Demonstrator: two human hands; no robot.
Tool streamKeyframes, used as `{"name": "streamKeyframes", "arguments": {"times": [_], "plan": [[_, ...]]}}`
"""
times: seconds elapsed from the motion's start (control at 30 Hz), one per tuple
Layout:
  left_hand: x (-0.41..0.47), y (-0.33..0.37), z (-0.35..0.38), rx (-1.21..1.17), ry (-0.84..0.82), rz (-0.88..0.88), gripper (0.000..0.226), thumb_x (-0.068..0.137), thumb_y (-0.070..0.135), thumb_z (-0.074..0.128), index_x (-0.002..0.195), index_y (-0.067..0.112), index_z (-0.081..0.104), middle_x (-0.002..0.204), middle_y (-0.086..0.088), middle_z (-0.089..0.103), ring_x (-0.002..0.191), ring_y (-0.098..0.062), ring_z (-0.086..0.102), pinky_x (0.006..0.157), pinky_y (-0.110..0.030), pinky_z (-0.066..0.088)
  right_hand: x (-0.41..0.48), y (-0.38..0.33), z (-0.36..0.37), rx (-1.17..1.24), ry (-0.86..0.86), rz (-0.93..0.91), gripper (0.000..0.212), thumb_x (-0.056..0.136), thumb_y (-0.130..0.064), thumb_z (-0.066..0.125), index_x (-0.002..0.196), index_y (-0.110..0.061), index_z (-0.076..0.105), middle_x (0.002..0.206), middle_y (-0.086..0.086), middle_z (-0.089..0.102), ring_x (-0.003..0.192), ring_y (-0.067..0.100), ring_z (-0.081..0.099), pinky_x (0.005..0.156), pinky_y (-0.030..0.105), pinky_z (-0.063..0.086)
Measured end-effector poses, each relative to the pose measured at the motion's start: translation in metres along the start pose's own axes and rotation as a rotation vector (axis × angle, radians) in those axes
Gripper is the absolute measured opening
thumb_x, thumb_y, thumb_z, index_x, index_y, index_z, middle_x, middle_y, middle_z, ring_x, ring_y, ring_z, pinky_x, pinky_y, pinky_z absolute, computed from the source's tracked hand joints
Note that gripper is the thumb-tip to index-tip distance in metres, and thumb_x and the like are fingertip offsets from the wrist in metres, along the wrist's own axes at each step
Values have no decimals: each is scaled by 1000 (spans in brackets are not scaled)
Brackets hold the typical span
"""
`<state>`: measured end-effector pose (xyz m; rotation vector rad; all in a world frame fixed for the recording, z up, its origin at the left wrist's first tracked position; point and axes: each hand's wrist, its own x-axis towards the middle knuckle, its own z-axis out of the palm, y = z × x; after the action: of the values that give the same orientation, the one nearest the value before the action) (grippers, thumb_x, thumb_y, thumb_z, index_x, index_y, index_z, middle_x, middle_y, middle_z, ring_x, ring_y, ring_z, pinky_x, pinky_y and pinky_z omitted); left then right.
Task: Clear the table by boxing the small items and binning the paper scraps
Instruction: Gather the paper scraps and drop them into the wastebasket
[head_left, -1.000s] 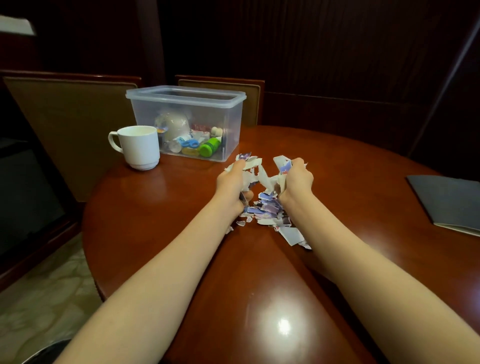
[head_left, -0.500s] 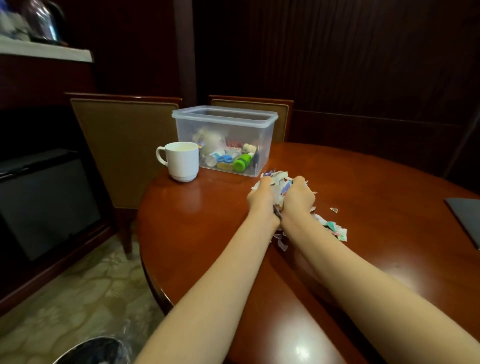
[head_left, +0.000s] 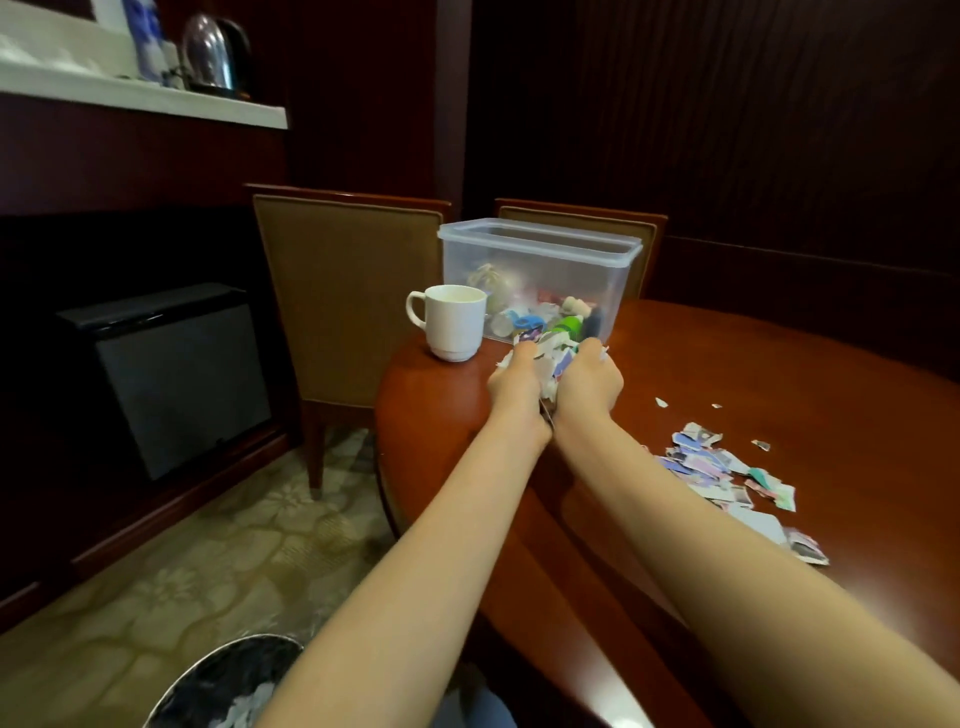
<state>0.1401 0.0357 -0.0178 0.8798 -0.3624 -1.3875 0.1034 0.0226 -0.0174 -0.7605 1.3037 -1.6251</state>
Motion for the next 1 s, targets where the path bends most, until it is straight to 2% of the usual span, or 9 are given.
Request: {"name": "streamKeyframes", "arguments": {"times": [0.13,0.23,0.4,0.53,0.63,0.73,0.83,0.93,1.0], "plan": [[0,18,-22,-20,47,36,34,96,16,50,127,4,53,121,-18,62,62,-16,57,50,-23,49,-19,6,25,-9,-64,25,17,96,-20,40,87,-15,53,80,0,57,76,17,55,63,25,47],[4,33,-42,-28,71,79,35,95,15,51,128,3,53,119,-17,62,65,-17,57,59,-26,49,-31,14,46,-46,-108,9,23,98,-21,38,95,-12,59,88,3,59,80,17,57,71,28,48],[9,60,-81,-32,152,83,35,93,20,54,126,7,56,121,-14,64,63,-15,58,45,-18,49,-55,31,81,-91,-192,6,30,96,-19,39,109,-5,62,91,5,59,81,17,56,70,26,43],[11,76,-117,-77,217,80,36,93,26,54,125,8,57,114,-11,66,65,-15,60,51,-24,49,-78,48,108,-110,-270,41,20,97,-23,40,94,-12,56,89,4,59,82,16,57,75,28,46],[10,86,-145,-63,290,84,33,94,28,52,122,10,58,107,-9,67,66,-14,61,51,-24,49,-94,66,126,-142,-320,57,22,97,-23,39,92,-11,57,83,1,59,80,17,57,75,29,46],[8,94,-172,-68,344,87,31,94,26,52,120,10,58,98,-6,65,64,-13,60,48,-24,48,-110,86,143,-174,-362,65,21,97,-22,38,88,-11,53,72,-3,54,78,16,56,67,27,45],[9,97,-201,-85,379,90,33,93,25,53,122,10,58,101,-8,66,65,-14,61,48,-24,48,-124,108,158,-222,-395,77,22,99,-23,36,88,-11,52,71,-4,51,75,13,55,60,22,44],[10,98,-229,-107,436,92,31,93,24,52,121,9,57,95,-7,65,66,-15,60,50,-25,48,-137,132,170,-265,-421,103,30,98,-23,35,71,-16,48,73,-1,52,75,15,54,63,26,46],[11,97,-248,-156,446,85,31,94,23,50,120,9,57,84,-5,63,64,-16,59,52,-26,48,-145,148,177,-300,-436,130,33,95,-19,36,63,-17,42,68,-2,49,75,19,50,59,28,40]]}}
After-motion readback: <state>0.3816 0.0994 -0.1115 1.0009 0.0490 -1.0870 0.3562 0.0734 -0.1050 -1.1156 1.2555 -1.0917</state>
